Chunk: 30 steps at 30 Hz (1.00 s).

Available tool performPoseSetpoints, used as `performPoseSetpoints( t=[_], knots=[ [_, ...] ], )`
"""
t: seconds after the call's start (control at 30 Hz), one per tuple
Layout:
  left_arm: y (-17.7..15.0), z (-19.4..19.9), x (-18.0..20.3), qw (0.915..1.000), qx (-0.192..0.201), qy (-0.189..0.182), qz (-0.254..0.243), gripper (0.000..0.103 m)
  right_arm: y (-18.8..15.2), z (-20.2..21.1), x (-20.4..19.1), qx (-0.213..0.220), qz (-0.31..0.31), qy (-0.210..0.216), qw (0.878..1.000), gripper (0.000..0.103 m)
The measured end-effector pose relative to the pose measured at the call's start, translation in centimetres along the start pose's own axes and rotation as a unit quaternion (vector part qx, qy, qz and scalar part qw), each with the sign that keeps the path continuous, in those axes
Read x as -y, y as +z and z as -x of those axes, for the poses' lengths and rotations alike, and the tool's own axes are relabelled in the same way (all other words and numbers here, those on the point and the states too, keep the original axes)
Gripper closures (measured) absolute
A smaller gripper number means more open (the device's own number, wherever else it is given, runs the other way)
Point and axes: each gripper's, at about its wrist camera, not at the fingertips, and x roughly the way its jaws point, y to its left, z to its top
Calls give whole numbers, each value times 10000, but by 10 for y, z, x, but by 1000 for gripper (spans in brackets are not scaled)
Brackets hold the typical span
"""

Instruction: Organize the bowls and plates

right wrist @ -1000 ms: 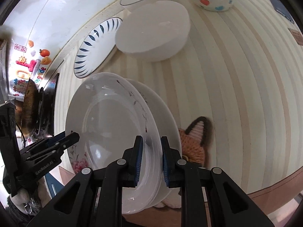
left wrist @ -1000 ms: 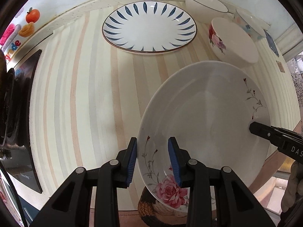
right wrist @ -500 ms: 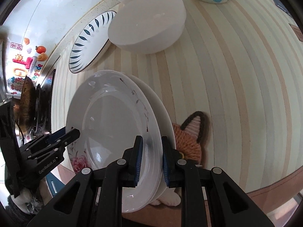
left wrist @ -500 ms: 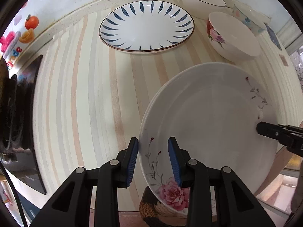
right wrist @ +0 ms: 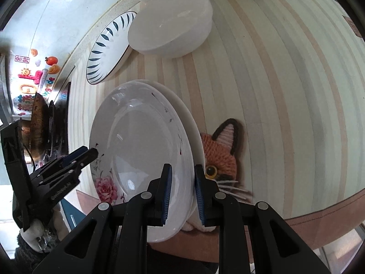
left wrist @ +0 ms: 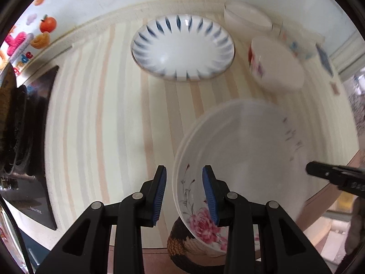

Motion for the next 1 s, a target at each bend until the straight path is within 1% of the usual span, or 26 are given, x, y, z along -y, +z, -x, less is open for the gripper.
performPoseSetpoints(
  t=[0.07,0.17,0.23,0.3,0.37,0.47,0.53,0.6,0.7,0.77,0.83,1.0],
  knots=[
    [11,18,-7,9997,180,-76,134,73,3,6,0,-16,24,-135,9999,80],
    [39,41,-23,9981,417,-238,383,72,14,25,-2,88,23,-4,10000,80],
    [58,45,-36,9970,481,-288,529,72,27,42,-8,232,41,84,9997,80],
    [80,42,-51,9962,457,-248,699,72,43,58,-19,393,121,181,9990,79],
    [98,32,-65,9953,397,-177,870,72,69,72,-41,552,315,339,9974,79],
    [120,12,-83,9935,195,-62,1116,72,106,78,-75,626,627,415,9952,69],
    [130,-3,-93,9920,79,-1,1260,72,134,72,-97,581,827,369,9942,69],
    [137,-17,-99,9904,-45,8,1383,72,162,56,-112,483,941,211,9942,69],
    [144,-41,-107,9874,-276,-41,1555,72,203,17,-125,135,885,-58,9960,69],
    [149,-53,-107,9862,-366,-35,1616,72,222,-4,-130,-51,902,-95,9959,69],
    [153,-65,-107,9850,-451,-78,1663,72,234,-21,-134,-182,958,-216,9950,69],
    [161,-95,-105,9835,-647,-166,1683,72,250,-50,-136,-410,1142,-523,9912,69]
  ],
)
